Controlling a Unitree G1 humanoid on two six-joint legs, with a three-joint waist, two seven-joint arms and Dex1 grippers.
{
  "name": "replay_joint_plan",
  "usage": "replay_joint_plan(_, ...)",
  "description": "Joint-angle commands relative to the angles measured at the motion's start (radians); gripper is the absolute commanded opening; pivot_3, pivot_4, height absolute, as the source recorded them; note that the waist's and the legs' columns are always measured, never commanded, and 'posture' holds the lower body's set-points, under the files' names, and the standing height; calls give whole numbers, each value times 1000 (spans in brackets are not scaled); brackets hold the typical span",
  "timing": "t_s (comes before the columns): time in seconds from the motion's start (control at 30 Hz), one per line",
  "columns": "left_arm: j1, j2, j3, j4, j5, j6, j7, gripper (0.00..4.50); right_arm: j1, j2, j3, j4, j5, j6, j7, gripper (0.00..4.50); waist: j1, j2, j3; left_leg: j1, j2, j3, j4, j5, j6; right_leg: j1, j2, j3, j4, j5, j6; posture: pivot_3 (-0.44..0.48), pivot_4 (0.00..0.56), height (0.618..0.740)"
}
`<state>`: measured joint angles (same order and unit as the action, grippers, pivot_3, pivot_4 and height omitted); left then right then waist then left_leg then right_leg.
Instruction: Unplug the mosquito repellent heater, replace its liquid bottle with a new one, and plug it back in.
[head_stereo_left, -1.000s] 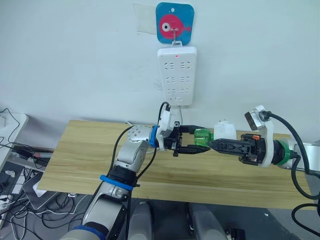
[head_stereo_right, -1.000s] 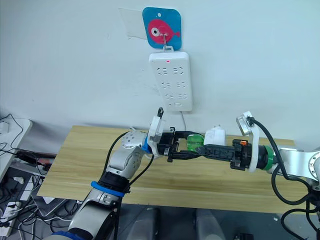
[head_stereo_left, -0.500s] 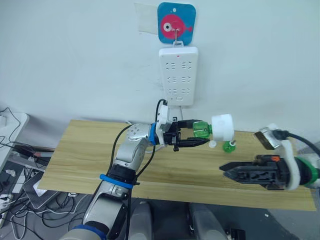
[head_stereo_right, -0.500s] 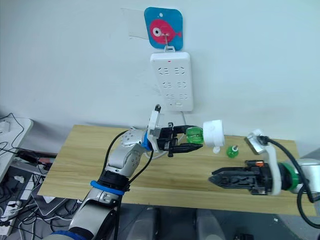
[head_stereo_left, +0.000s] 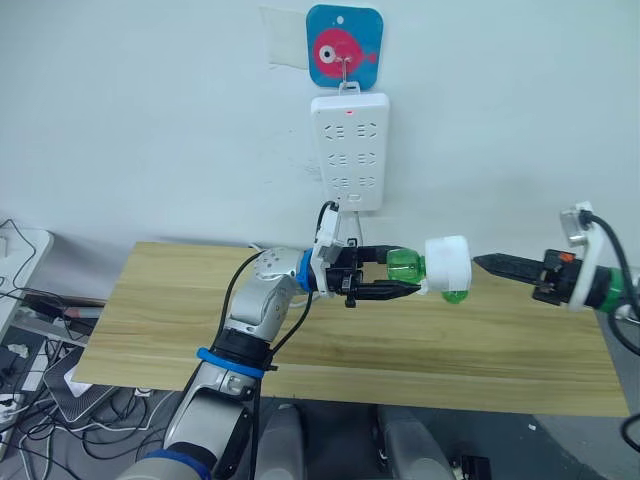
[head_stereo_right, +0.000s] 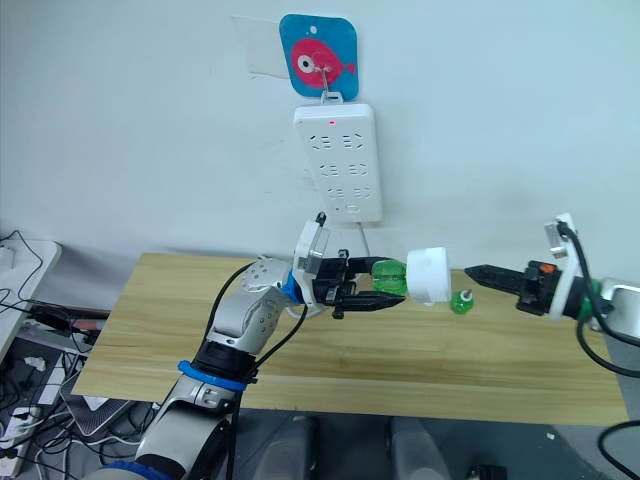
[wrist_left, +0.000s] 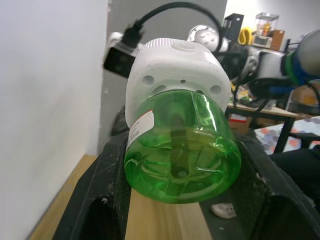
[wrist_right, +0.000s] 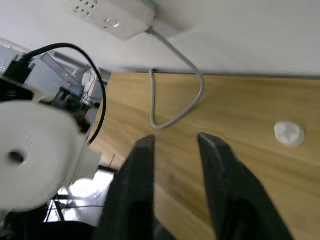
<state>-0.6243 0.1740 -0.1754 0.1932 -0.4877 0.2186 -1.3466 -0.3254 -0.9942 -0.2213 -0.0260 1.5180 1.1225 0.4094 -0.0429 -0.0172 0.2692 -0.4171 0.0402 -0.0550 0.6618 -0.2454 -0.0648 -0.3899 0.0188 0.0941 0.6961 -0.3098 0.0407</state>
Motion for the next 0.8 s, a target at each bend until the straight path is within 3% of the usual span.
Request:
replay_joint_plan(0.03,-5,9,-12,-68,-35,49,-16,2235,-54,68,-3,-10,-21,6,-27,43,1,0,0,0,0,0,0,0,0,0,0,0,0,0,0,-28,233,740)
replay_joint_plan(0.17,1,17,-3,-89,-42,75,7,2235,-36,105,0,-108,122,92,-48,43,6,0,0,-1,0,-1,0,0,0,0,-1,-1,-1,0,0,-18,239,740)
replay_joint_plan(0.37,-18,0,5,-39,1,25,60,2235,111,22,15,-319,436,68,-109,43,13,0,0,-3,-1,-2,0,0,0,0,-2,-2,-2,0,0,-24,243,740)
replay_joint_plan(0.5,-3,-2,-12,-22,31,-15,56,2235,111,1,4,-379,454,9,-70,43,8,0,0,-2,-2,-2,1,0,0,0,-2,-1,-2,1,1,-32,242,740)
replay_joint_plan(0.8,13,8,-44,-22,47,-48,6,2235,-57,-4,22,-314,454,-29,-102,43,5,0,0,-1,-1,-1,0,0,0,0,-1,-1,-2,1,2,-59,238,740)
